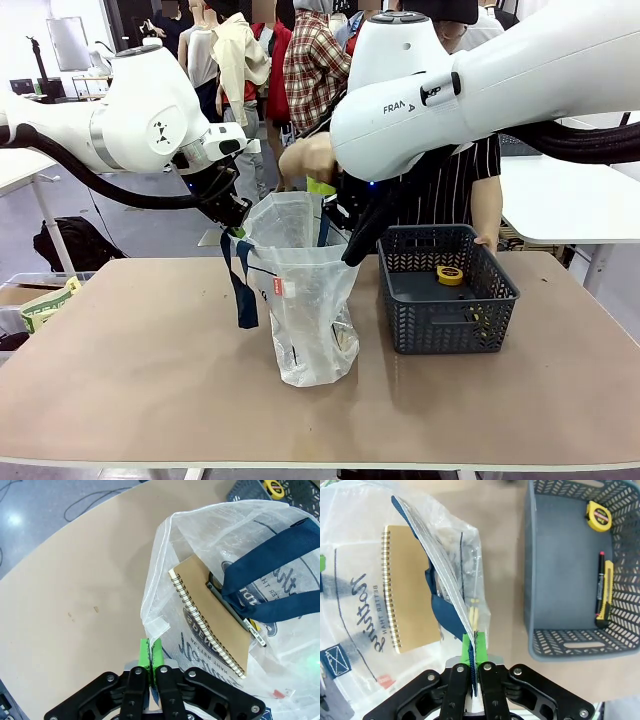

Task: Transfer purchased items from the store into the shopping bag.
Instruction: Move the Reusable shopping bag to the right side of the table.

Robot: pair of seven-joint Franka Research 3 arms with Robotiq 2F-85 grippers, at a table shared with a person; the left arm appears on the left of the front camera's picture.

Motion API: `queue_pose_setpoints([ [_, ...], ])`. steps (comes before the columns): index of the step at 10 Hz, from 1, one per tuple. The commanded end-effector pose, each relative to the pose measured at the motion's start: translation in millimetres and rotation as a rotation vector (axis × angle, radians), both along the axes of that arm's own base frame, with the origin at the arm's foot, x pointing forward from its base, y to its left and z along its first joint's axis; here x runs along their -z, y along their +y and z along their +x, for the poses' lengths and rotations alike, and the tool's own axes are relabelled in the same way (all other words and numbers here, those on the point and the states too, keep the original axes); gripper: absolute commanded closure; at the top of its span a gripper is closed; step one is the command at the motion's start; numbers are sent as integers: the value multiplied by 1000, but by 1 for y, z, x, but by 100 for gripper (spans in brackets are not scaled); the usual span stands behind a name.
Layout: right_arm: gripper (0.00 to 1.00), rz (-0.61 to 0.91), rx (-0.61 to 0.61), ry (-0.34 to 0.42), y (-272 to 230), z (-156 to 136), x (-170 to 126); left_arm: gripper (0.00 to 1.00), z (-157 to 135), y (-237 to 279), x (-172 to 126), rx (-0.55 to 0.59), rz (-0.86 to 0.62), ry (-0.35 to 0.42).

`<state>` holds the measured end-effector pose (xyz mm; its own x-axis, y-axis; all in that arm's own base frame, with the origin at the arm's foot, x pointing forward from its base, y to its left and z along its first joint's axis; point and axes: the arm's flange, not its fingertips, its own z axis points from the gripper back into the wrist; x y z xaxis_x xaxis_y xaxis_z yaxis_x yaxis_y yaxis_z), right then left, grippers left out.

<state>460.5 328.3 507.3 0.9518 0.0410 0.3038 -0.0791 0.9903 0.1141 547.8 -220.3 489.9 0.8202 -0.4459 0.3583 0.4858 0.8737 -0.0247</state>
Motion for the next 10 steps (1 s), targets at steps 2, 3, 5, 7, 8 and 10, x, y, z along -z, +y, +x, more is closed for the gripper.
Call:
queue_pose_setpoints([
  [2, 100, 8, 11, -11, -3, -2, 1, 100, 0, 2, -1, -3, 0, -3],
  [3, 100, 8, 11, -11, -3, -2, 1, 100, 0, 2, -1, -3, 0, -3],
  [5, 100, 8, 11, -11, -3, -2, 1, 100, 0, 2, -1, -3, 0, -3],
  [7, 100, 8, 11, -11, -3, -2, 1, 100, 0, 2, -1, -3, 0, -3],
  [8, 100, 8, 11, -11, -3, -2, 1, 100, 0, 2, -1, -3, 0, -3],
  [10, 100, 8, 11, -11, -3, -2, 1, 100, 0, 2, -1, -3, 0, -3],
])
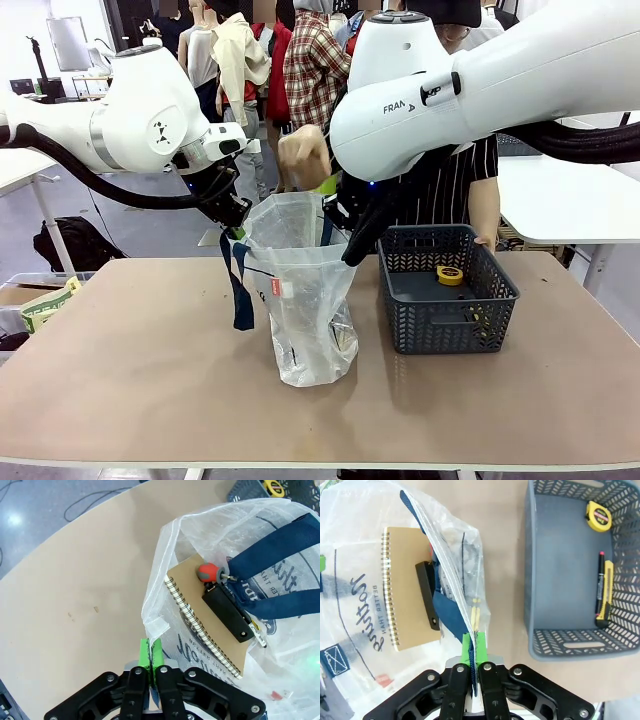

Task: Transfer purchased items from the store into the shopping bag.
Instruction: Move the Reusable shopping bag to the right side of the table.

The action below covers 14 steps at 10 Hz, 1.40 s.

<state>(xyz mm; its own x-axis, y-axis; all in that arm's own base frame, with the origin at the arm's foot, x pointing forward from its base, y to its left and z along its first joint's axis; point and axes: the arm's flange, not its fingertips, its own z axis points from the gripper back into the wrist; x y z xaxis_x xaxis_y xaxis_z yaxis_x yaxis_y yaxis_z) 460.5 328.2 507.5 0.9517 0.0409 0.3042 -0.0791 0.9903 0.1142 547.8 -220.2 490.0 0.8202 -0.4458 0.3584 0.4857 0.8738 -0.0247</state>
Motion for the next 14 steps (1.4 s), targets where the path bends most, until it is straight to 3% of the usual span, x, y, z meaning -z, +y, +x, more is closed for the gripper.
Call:
queue_pose_setpoints([
  [1, 100, 8, 11, -10, -3, -2, 1, 100, 0, 1, -1, -3, 0, -3],
  [14, 100, 8, 11, -10, -3, -2, 1, 100, 0, 1, -1, -3, 0, -3],
])
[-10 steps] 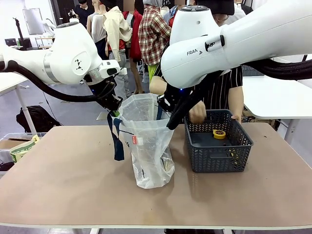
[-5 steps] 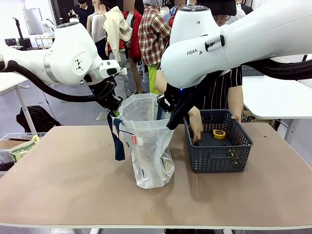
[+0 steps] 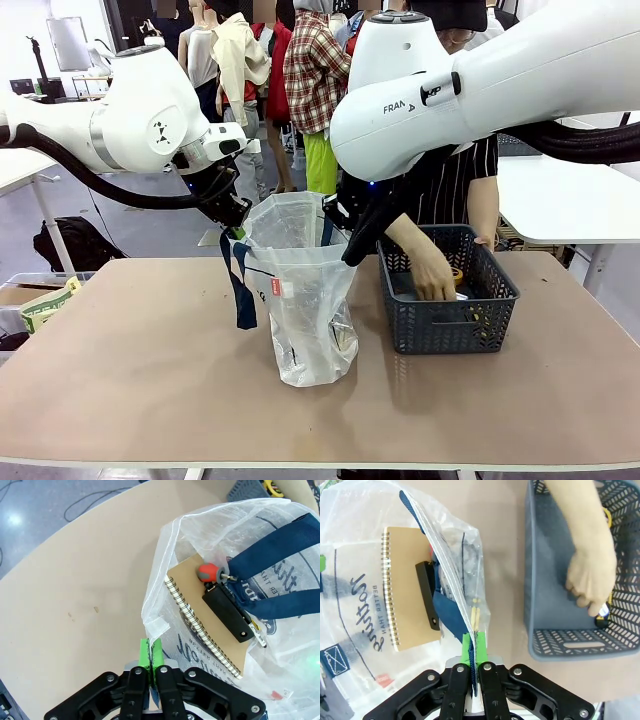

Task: Transfer purchased items from the store into the shopping bag.
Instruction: Move the Reusable shopping bag to the right side of the table.

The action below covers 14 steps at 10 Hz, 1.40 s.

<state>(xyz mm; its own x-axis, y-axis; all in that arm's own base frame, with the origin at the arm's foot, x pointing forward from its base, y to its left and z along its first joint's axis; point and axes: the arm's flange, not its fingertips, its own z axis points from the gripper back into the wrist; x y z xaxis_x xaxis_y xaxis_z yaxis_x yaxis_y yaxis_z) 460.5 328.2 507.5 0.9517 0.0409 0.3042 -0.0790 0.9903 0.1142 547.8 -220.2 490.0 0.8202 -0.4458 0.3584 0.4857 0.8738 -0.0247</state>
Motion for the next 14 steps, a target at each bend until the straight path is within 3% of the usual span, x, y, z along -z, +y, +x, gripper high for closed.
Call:
queue_pose_setpoints([
  [1, 100, 8, 11, -10, -3, -2, 1, 100, 0, 2, -1, -3, 0, -3],
  [14, 100, 8, 11, -10, -3, -2, 1, 100, 0, 2, -1, -3, 0, -3],
])
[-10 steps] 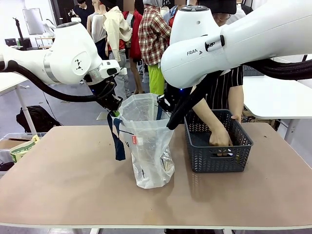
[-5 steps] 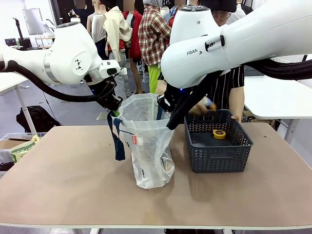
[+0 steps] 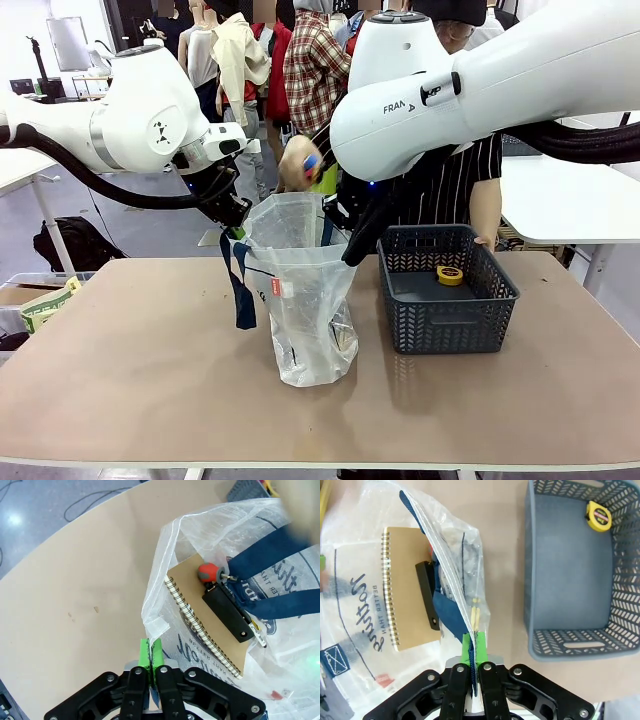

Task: Transfer purchased items from the store into the shopping bag.
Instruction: Move the Reusable shopping bag to the right side of the table.

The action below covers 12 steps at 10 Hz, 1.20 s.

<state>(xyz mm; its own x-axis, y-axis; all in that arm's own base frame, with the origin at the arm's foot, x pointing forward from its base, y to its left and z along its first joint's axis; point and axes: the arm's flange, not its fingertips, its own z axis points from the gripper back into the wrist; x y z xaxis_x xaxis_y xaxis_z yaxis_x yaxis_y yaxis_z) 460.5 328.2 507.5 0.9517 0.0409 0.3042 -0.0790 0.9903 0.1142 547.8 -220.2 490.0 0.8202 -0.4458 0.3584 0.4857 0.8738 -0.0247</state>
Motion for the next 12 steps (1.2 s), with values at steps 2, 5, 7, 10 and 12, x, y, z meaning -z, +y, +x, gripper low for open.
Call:
queue_pose_setpoints([
  [2, 100, 8, 11, -10, -3, -2, 1, 100, 0, 1, -1, -3, 0, -3],
  [5, 100, 8, 11, -10, -3, -2, 1, 100, 0, 1, -1, -3, 0, -3],
  [7, 100, 8, 11, -10, -3, -2, 1, 100, 0, 1, -1, -3, 0, -3],
  [10, 100, 8, 11, -10, -3, -2, 1, 100, 0, 1, -1, -3, 0, -3],
  [12, 100, 8, 11, -10, -3, -2, 1, 100, 0, 1, -1, -3, 0, -3],
])
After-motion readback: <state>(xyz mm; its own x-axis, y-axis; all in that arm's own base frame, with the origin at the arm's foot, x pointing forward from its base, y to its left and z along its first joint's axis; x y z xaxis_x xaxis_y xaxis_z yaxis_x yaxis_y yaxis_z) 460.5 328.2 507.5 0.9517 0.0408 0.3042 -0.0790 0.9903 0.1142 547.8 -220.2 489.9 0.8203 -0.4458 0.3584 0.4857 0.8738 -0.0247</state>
